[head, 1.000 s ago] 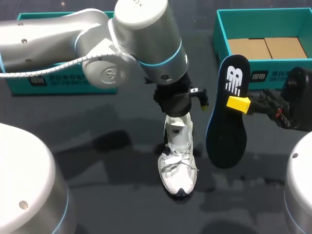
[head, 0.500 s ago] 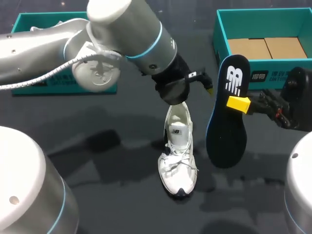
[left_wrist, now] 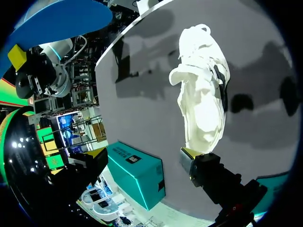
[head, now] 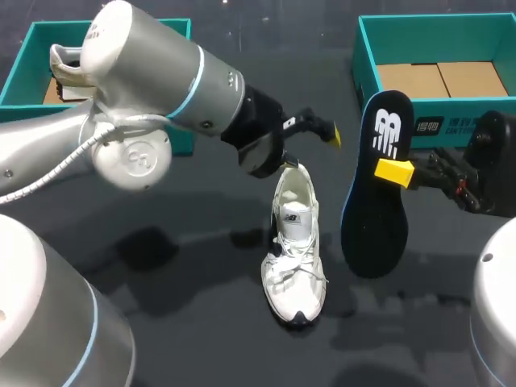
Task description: Take the shoe out of the shoebox, open the shoe tongue, remove and reinsert the insole, then place the shoe into the shoebox
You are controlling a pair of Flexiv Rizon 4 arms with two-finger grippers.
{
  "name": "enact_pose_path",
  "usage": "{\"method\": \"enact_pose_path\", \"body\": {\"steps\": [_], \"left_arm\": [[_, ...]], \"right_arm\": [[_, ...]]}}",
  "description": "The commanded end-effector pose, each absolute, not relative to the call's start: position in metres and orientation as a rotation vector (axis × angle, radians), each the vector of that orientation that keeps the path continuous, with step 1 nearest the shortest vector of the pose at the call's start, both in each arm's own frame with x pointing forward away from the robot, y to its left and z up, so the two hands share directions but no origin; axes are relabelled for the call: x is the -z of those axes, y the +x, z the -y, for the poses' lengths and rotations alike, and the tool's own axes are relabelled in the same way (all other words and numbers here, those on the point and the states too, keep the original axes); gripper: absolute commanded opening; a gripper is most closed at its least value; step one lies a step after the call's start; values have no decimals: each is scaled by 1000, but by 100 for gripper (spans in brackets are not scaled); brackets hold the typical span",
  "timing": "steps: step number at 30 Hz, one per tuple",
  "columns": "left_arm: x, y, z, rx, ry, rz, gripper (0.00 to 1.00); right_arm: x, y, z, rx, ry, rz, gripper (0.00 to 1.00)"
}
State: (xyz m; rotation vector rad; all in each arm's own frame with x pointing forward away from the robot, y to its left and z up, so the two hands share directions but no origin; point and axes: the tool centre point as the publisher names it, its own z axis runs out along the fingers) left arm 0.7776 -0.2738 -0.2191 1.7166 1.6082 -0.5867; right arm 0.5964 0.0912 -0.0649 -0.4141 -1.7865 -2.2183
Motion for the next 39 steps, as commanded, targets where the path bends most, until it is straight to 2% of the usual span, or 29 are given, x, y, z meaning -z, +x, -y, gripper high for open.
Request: {"method": "enact_pose_path", "body": {"steps": [1,15,28,39], "left_arm": [[217,775,272,785,1516,-1430,100],[190,776,256,1039,1332,-1163,100],[191,780,259,1101,1277,-1153,100],[176,772,264,1124,1229,-1088,100]], "right_arm": [[65,594,-91,2219,-420,1790,0],[92,655,-97,2028,-751,1654,0],[92,655,-97,2028,-751,1654,0],[122,708,-113,1691,-1077,1512,0]]}}
